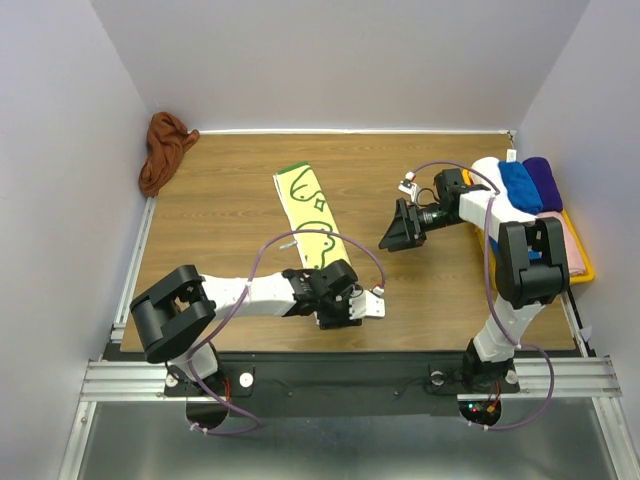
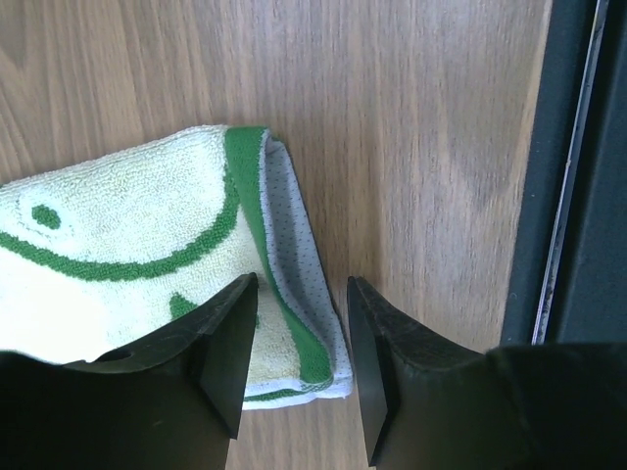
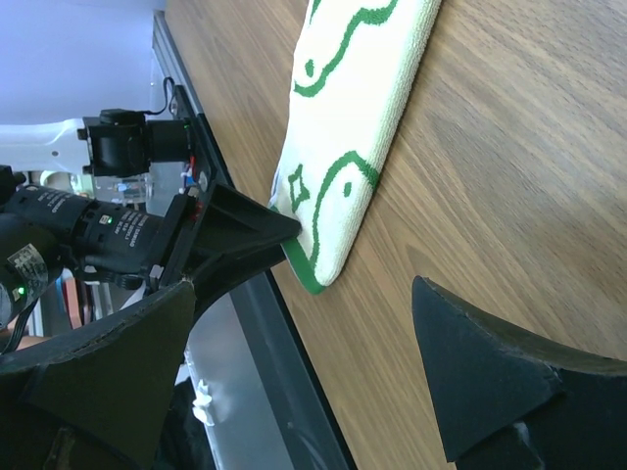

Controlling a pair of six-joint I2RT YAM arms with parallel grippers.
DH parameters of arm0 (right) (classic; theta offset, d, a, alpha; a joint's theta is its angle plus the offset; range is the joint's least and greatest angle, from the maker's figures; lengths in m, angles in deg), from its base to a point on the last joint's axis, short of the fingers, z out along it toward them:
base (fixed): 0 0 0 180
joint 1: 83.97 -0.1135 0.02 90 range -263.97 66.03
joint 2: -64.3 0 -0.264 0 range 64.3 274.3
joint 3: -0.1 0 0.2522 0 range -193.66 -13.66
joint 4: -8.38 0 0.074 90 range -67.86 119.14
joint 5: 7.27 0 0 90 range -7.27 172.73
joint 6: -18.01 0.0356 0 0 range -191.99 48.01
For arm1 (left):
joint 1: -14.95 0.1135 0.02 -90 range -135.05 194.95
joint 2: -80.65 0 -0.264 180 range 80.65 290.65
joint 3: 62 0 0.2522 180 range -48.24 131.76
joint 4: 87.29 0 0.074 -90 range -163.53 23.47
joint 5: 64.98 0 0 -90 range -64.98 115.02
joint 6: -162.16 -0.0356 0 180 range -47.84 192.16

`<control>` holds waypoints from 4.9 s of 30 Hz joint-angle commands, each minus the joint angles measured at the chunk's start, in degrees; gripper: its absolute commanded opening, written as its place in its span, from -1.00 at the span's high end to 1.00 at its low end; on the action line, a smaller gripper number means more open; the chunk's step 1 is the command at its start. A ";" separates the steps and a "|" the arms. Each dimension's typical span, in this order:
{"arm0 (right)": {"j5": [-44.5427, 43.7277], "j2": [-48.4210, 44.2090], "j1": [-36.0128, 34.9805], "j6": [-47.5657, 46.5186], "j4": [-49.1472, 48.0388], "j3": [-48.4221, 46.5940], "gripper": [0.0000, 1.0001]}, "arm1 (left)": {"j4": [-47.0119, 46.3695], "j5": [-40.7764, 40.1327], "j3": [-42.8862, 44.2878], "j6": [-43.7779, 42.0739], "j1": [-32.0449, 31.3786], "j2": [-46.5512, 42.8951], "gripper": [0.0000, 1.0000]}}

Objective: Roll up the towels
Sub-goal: Fold the towel, then roll the towel

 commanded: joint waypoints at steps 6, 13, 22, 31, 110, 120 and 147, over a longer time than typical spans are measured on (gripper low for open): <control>1.27 0.12 -0.24 -1.00 -0.23 -0.99 -0.91 | 0.89 1.18 2.30 -0.63 -0.26 2.26 -0.01; 0.48 -0.06 -0.24 -1.26 0.12 -1.43 -0.90 | 1.24 0.47 1.86 -0.90 -0.17 6.92 0.32; -0.13 -0.76 -0.24 -1.26 0.30 -1.17 -0.88 | 7.91 5.56 2.83 -2.22 -0.17 4.73 0.95; 0.22 -1.20 -0.07 -1.53 0.47 -1.43 -0.88 | 16.88 16.55 8.80 -2.22 4.39 -0.29 1.00; -7.60 13.91 -22.39 13.40 -14.02 -10.75 0.35 | -15.90 -19.65 -11.94 -9.68 2.82 -12.25 -0.39; -11.03 18.05 -22.39 18.25 -15.43 -9.69 0.49 | -17.12 -19.46 -12.37 -9.87 2.64 -6.71 -0.37; 0.67 3.13 -7.91 21.87 -17.11 -13.04 -1.00 | 11.84 11.25 3.86 -8.10 14.59 2.33 0.42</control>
